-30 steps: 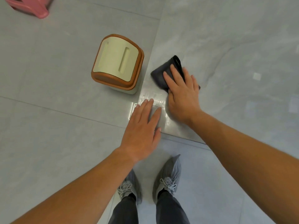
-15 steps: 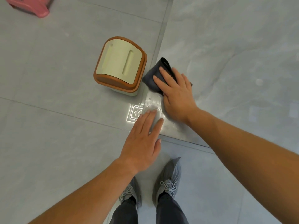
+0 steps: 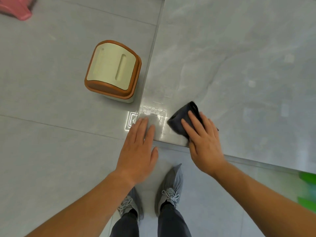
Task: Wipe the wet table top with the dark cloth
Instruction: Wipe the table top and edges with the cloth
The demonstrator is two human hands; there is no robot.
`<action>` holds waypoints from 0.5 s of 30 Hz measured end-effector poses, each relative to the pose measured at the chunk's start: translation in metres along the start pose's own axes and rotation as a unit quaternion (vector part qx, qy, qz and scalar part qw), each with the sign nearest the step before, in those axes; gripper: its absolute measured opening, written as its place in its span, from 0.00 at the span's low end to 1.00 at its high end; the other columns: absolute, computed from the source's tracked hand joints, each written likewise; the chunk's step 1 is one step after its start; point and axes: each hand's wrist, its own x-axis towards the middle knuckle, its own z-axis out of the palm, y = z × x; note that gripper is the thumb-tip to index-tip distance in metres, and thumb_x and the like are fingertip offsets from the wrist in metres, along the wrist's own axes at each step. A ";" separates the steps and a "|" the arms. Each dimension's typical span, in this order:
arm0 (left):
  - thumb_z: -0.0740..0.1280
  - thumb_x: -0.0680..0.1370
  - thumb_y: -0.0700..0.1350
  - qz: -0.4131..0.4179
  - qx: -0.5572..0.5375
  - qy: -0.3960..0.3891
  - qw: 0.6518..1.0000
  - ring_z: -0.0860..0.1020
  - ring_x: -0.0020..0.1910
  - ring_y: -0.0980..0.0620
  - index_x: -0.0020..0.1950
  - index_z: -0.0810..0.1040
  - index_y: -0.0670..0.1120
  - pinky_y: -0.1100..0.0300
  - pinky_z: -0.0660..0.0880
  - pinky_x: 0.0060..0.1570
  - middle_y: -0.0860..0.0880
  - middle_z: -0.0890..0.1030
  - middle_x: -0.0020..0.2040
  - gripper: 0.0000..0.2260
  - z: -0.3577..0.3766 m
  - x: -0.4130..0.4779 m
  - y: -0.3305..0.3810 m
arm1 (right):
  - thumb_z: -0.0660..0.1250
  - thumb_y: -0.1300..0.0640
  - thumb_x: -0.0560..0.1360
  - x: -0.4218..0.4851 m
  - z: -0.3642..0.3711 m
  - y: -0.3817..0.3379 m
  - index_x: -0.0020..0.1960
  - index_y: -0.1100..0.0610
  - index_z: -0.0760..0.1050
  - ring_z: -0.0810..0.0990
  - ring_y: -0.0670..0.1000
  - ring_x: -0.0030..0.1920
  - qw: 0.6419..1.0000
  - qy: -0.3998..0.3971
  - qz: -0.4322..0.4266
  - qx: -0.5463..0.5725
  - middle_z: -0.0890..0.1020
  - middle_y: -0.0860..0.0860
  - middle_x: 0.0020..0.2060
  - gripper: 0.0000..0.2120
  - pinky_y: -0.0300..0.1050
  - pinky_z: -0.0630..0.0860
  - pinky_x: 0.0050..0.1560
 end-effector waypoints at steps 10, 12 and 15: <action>0.59 0.78 0.56 -0.130 -0.372 0.052 0.918 0.56 0.78 0.47 0.78 0.57 0.45 0.45 0.57 0.77 0.46 0.57 0.79 0.31 -0.004 0.006 -0.005 | 0.59 0.60 0.78 -0.017 0.015 -0.041 0.74 0.56 0.70 0.60 0.63 0.77 0.969 0.106 0.217 0.063 0.64 0.54 0.78 0.25 0.68 0.60 0.72; 0.58 0.78 0.56 -0.159 -0.476 0.037 0.864 0.64 0.75 0.45 0.78 0.59 0.47 0.42 0.62 0.74 0.43 0.66 0.75 0.30 -0.007 0.013 -0.006 | 0.61 0.58 0.78 -0.004 0.021 -0.055 0.74 0.54 0.71 0.60 0.63 0.77 0.981 0.106 0.153 0.061 0.66 0.53 0.77 0.23 0.66 0.60 0.72; 0.57 0.79 0.57 -0.172 -0.546 0.018 0.820 0.63 0.77 0.49 0.80 0.57 0.50 0.44 0.62 0.75 0.49 0.65 0.78 0.30 -0.009 0.018 -0.008 | 0.62 0.53 0.80 0.022 0.028 -0.072 0.75 0.50 0.69 0.56 0.60 0.79 0.996 0.057 0.042 0.052 0.64 0.50 0.78 0.23 0.64 0.55 0.76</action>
